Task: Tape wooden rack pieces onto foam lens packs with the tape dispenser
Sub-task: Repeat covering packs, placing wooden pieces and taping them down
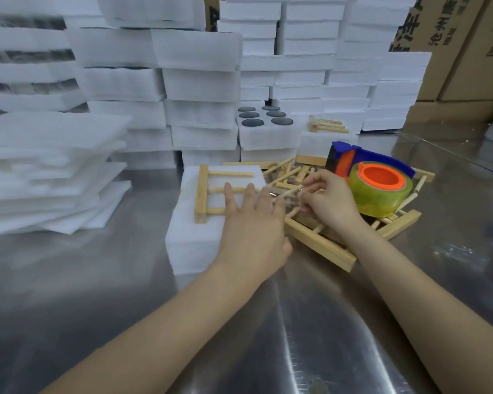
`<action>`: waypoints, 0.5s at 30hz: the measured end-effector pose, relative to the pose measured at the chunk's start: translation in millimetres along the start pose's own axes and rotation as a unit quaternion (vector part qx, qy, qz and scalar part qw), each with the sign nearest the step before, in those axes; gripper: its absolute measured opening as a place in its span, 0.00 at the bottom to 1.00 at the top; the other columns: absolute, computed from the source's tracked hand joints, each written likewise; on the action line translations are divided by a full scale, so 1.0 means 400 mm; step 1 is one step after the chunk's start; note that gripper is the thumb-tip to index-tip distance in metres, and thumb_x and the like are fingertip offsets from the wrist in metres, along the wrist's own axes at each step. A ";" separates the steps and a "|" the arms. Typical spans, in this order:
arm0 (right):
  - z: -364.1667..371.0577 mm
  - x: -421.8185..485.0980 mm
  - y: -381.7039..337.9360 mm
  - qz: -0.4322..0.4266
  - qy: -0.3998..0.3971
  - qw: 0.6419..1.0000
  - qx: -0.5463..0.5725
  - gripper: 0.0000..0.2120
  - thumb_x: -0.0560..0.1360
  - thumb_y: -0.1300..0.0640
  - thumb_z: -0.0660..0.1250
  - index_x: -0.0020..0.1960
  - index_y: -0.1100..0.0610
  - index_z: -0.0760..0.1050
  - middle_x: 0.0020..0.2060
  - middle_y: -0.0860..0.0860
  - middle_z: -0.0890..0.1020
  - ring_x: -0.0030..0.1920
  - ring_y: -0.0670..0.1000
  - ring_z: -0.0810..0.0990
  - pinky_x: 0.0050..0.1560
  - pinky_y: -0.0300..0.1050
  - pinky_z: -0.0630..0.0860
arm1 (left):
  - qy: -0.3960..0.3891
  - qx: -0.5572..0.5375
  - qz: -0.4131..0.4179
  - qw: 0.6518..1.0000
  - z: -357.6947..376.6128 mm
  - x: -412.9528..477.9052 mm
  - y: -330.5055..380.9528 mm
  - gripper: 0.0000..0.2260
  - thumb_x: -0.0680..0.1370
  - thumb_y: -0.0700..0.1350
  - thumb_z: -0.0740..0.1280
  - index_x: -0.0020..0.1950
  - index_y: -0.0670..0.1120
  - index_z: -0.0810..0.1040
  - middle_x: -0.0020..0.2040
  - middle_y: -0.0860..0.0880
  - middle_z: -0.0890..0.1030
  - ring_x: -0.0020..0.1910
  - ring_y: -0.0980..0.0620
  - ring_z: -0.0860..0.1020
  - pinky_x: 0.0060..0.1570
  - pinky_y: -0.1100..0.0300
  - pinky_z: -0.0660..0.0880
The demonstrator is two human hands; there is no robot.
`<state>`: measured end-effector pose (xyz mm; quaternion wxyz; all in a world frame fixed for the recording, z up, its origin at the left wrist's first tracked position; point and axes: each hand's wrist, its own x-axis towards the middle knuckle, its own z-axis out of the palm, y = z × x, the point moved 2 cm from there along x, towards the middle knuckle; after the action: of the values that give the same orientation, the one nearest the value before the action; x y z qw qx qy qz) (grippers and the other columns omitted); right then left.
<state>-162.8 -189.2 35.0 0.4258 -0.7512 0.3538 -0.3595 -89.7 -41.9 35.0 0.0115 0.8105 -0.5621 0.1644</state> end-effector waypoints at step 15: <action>0.065 -0.072 -0.085 -0.080 -0.009 0.990 -0.118 0.12 0.71 0.71 0.63 0.39 0.55 0.71 0.37 0.51 0.78 0.39 0.54 0.81 0.38 0.44 0.78 | 0.040 -0.076 -0.048 0.995 0.003 -0.059 -0.169 0.40 0.71 0.55 0.57 0.79 0.44 0.44 0.79 0.46 0.51 0.78 0.49 0.52 0.74 0.51 0.49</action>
<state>-147.4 -142.0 48.6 0.3075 -0.8250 0.3286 -0.3417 -34.9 4.2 38.5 0.1033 0.8258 -0.5329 0.1526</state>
